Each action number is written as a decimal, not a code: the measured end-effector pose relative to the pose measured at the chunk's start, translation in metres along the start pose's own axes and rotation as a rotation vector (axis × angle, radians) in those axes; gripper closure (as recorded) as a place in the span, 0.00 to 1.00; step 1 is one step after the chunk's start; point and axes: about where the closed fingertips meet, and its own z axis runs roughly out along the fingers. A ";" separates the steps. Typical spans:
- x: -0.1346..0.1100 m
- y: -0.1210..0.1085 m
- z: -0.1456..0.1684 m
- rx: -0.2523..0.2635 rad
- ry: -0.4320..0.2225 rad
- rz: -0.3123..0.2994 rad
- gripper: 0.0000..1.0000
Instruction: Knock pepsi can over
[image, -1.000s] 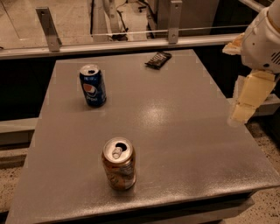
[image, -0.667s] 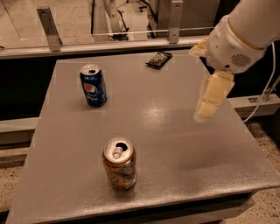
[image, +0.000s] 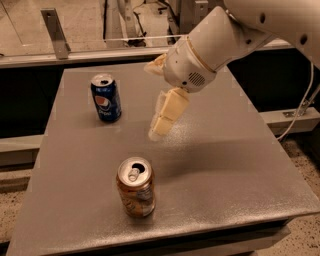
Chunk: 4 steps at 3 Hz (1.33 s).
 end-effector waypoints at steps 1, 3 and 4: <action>-0.001 -0.001 0.002 0.004 -0.004 -0.001 0.00; -0.020 -0.031 0.033 0.051 -0.103 -0.020 0.00; -0.029 -0.048 0.058 0.060 -0.173 -0.017 0.00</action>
Offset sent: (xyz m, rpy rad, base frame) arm 0.0201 0.0335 -0.0071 0.0995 -0.0349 -0.0137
